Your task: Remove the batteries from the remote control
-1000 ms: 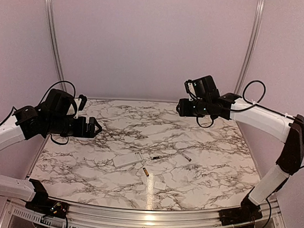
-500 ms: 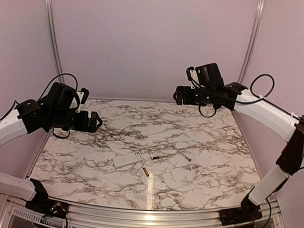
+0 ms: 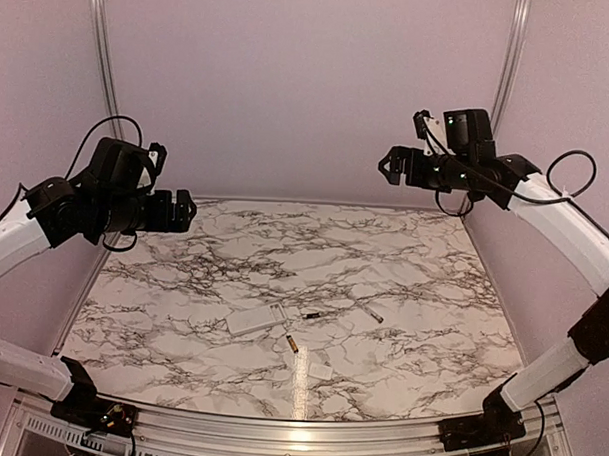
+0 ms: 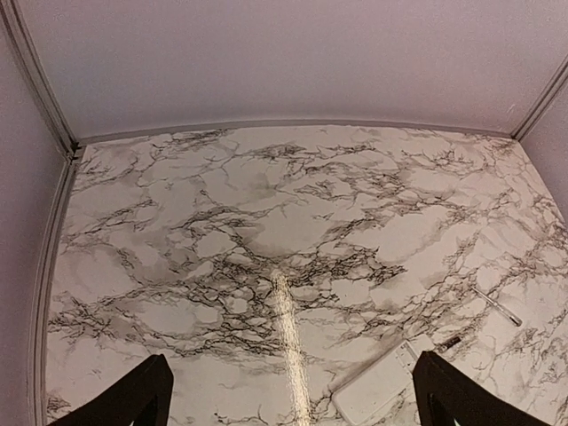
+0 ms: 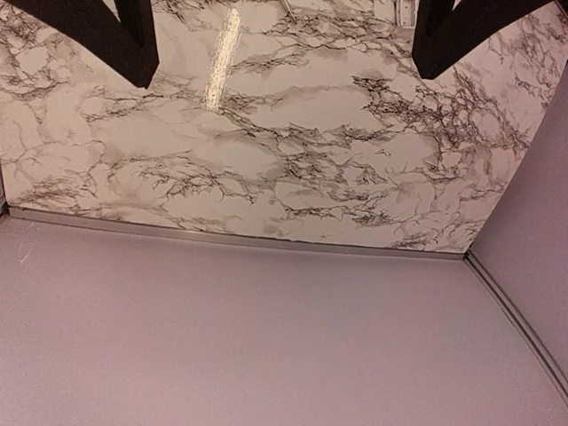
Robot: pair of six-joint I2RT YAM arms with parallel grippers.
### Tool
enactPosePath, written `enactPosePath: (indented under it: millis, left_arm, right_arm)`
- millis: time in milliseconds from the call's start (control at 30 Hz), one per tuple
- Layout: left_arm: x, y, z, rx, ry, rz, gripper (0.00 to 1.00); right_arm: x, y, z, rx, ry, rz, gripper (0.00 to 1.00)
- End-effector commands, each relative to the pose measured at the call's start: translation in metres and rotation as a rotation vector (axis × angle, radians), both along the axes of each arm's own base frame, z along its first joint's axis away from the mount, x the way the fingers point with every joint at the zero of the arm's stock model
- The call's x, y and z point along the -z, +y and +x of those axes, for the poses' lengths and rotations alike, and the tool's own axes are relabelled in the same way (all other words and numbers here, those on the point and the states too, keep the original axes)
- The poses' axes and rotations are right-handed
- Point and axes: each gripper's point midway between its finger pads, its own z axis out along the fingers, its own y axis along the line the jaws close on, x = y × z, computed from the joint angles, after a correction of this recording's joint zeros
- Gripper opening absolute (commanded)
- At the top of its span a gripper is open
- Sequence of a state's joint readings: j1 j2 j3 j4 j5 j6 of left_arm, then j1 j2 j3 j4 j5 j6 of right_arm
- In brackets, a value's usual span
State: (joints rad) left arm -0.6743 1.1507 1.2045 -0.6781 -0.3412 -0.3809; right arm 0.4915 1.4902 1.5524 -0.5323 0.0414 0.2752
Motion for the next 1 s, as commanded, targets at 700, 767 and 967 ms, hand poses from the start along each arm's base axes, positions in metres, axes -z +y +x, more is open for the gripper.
enactPosePath:
  millis: [700,767,967]
  left_arm:
    - [-0.064,0.044,0.016,-0.316,-0.175,-0.086,0.99]
    - [-0.062,0.04,0.022,-0.308,-0.174,-0.061,0.99]
    - [-0.064,0.03,0.033,-0.28,-0.183,-0.023,0.99]
  right_arm:
    - [-0.008,-0.071,-0.059,0.024,-0.057,0.118,0.98]
    - [-0.01,-0.074,-0.062,0.028,-0.091,0.115,0.98]
    - [-0.012,-0.077,-0.065,0.036,-0.113,0.124,0.98]
